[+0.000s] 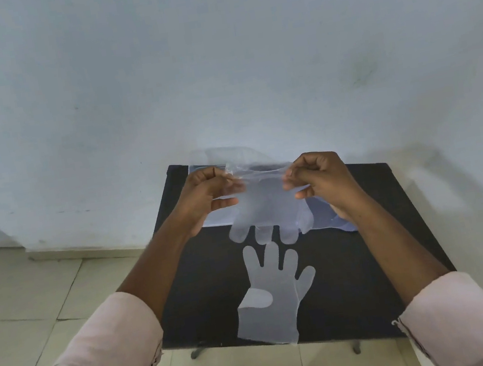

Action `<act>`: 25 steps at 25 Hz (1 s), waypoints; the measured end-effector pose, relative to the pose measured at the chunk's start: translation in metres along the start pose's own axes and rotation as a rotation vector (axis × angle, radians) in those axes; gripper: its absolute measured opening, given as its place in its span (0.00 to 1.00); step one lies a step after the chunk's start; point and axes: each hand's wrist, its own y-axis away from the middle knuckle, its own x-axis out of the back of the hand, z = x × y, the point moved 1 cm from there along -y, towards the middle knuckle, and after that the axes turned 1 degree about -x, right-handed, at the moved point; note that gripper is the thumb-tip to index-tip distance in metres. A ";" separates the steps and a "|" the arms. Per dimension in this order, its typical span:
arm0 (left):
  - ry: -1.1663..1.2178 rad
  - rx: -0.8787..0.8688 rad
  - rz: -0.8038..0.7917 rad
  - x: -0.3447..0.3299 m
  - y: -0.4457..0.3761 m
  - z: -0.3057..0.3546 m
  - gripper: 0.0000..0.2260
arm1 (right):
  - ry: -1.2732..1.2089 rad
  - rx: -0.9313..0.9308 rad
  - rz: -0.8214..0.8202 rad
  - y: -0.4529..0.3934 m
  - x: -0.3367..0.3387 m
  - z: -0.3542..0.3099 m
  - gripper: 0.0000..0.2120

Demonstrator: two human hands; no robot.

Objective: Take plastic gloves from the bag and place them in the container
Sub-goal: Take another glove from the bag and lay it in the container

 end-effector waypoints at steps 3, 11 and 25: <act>-0.032 -0.002 -0.034 0.017 -0.001 0.005 0.04 | -0.070 -0.038 0.033 -0.001 -0.021 -0.001 0.05; -0.144 0.067 -0.012 0.055 -0.022 0.005 0.13 | -0.117 -0.124 0.090 -0.027 -0.066 0.005 0.04; -0.164 0.246 0.198 0.103 -0.198 -0.014 0.13 | -0.132 -0.225 0.080 -0.229 -0.089 0.051 0.09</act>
